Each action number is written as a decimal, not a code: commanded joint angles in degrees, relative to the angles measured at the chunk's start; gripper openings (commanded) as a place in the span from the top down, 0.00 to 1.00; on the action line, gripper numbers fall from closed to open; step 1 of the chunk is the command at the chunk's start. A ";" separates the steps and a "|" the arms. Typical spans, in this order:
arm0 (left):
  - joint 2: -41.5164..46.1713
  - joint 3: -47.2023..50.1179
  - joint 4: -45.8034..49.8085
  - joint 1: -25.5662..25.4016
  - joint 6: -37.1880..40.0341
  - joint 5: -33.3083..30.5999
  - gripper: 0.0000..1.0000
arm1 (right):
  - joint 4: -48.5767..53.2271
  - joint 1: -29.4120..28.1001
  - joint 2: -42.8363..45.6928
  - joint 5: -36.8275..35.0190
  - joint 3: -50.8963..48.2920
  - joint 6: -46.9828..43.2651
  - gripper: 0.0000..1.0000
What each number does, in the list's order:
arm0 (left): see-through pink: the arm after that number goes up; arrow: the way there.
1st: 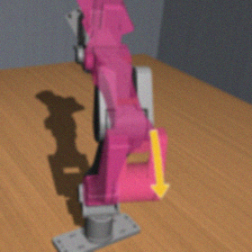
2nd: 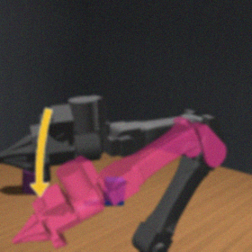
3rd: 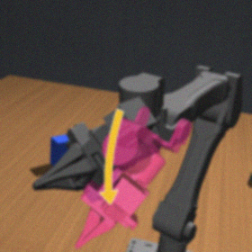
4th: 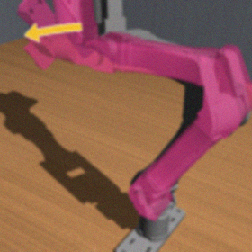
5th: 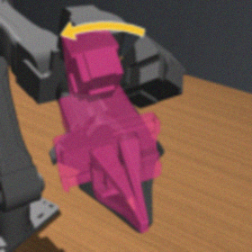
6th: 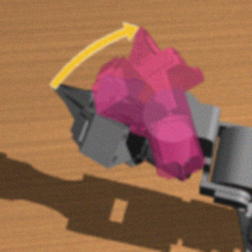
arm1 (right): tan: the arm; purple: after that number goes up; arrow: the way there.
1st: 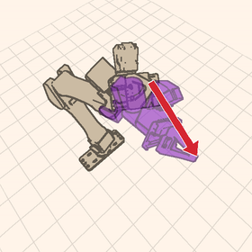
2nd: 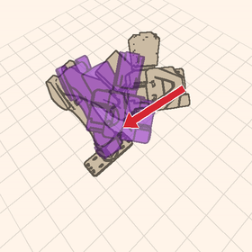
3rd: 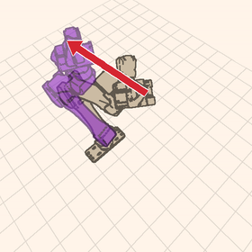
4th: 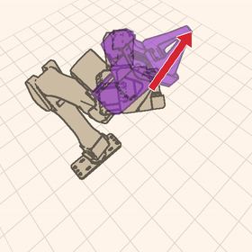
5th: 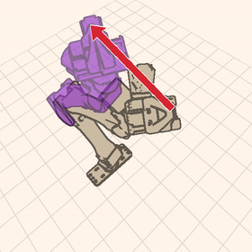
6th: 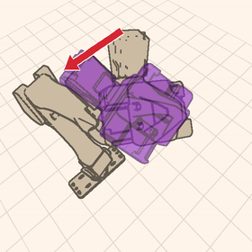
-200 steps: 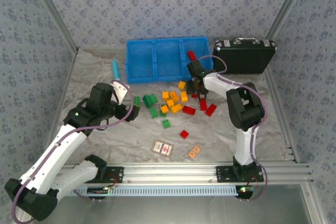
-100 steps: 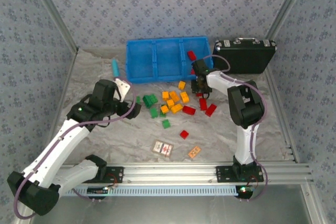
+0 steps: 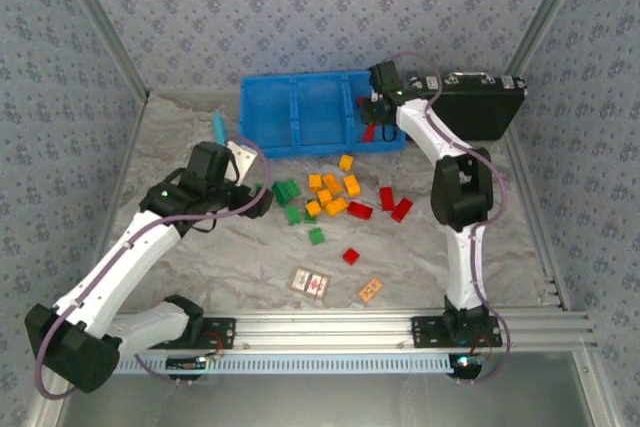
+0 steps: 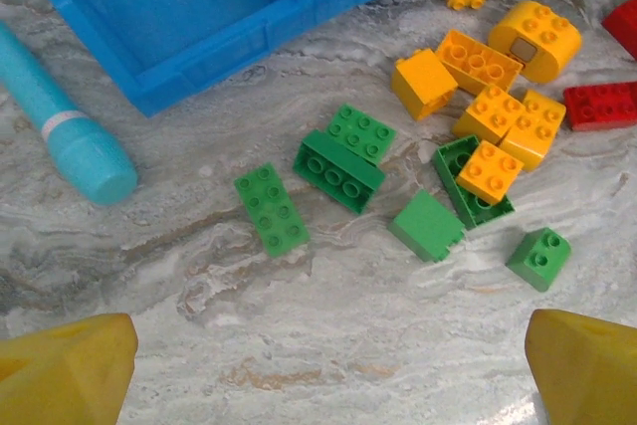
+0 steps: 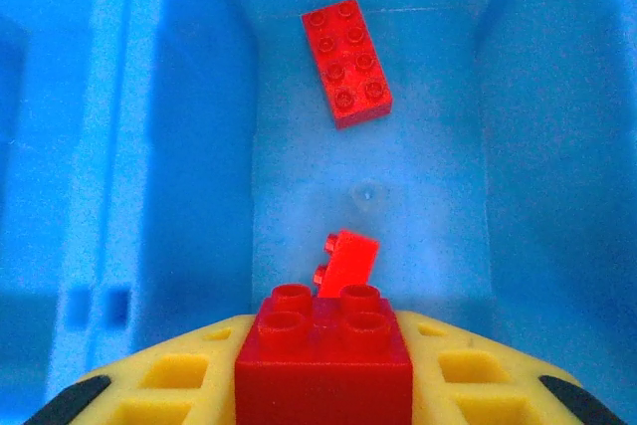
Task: Sort the legos into containers by color
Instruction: Place the lego in the container.
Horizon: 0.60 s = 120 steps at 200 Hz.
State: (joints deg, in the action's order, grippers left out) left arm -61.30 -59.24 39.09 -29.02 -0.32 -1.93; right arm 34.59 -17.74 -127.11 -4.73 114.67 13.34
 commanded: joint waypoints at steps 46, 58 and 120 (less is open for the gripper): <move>-2.32 -13.07 1.75 -0.25 2.44 -2.19 0.00 | 7.00 1.06 -10.28 1.73 11.27 -2.41 0.59; -4.50 -19.52 5.74 -0.17 2.65 -2.59 0.00 | 6.98 1.01 -9.83 1.88 11.34 -2.36 0.54; -12.28 -42.68 18.08 -0.24 7.46 -1.79 0.00 | 5.24 0.08 1.02 0.84 1.53 -2.42 0.42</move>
State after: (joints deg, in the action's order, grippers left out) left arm -71.88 -96.75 49.93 -28.99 3.64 -4.32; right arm 39.99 -17.21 -134.23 -3.64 120.44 11.53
